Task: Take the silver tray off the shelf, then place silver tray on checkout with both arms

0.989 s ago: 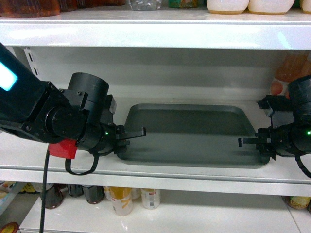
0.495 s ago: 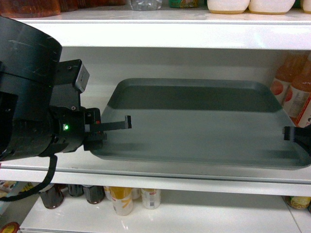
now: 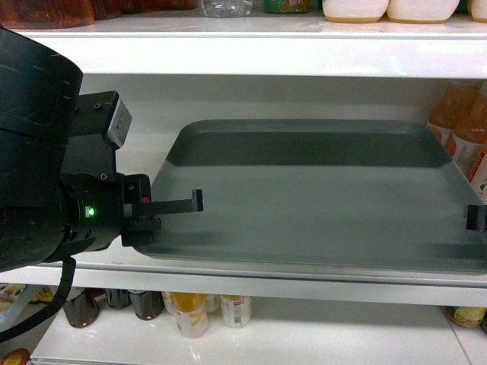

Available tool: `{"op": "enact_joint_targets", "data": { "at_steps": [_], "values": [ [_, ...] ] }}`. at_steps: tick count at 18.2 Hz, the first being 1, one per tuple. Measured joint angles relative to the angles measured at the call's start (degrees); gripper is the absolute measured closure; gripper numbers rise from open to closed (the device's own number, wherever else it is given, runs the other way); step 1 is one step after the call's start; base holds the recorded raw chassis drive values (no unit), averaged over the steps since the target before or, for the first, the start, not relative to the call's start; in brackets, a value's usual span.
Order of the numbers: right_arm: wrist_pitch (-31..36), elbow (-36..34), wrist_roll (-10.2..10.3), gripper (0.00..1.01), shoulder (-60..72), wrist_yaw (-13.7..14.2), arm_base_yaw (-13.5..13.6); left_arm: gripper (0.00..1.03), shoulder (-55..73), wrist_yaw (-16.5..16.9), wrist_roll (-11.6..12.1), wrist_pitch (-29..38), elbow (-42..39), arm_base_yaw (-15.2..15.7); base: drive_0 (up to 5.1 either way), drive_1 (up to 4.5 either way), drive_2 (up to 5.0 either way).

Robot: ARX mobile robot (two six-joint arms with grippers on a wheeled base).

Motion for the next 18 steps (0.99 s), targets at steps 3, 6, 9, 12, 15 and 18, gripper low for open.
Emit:
{"op": "enact_joint_targets", "data": {
  "at_steps": [3, 6, 9, 12, 15, 18],
  "values": [
    [0.0, 0.0, 0.0, 0.98, 0.0, 0.0, 0.0, 1.0, 0.0, 0.0, 0.0, 0.0, 0.0, 0.0, 0.0, 0.0, 0.0],
    [0.1, 0.0, 0.1, 0.98, 0.0, 0.0, 0.0, 1.0, 0.0, 0.0, 0.0, 0.0, 0.0, 0.0, 0.0, 0.0, 0.0],
    [0.1, 0.0, 0.2, 0.98, 0.0, 0.0, 0.0, 1.0, 0.0, 0.0, 0.0, 0.2, 0.0, 0.0, 0.0, -3.28, 3.2],
    [0.2, 0.0, 0.2, 0.98, 0.0, 0.0, 0.0, 1.0, 0.0, 0.0, 0.0, 0.2, 0.0, 0.0, -0.1, -4.39, 4.2],
    [0.0, 0.0, 0.4, 0.98, 0.0, -0.1, 0.0, 1.0, 0.0, -0.1, 0.0, 0.0, 0.0, 0.0, -0.1, -4.37, 4.2],
    [-0.3, 0.0, 0.4, 0.98, 0.0, 0.0, 0.0, 1.0, 0.0, -0.3, 0.0, -0.2, 0.0, 0.0, 0.0, -4.27, 4.3]
  ]
}}
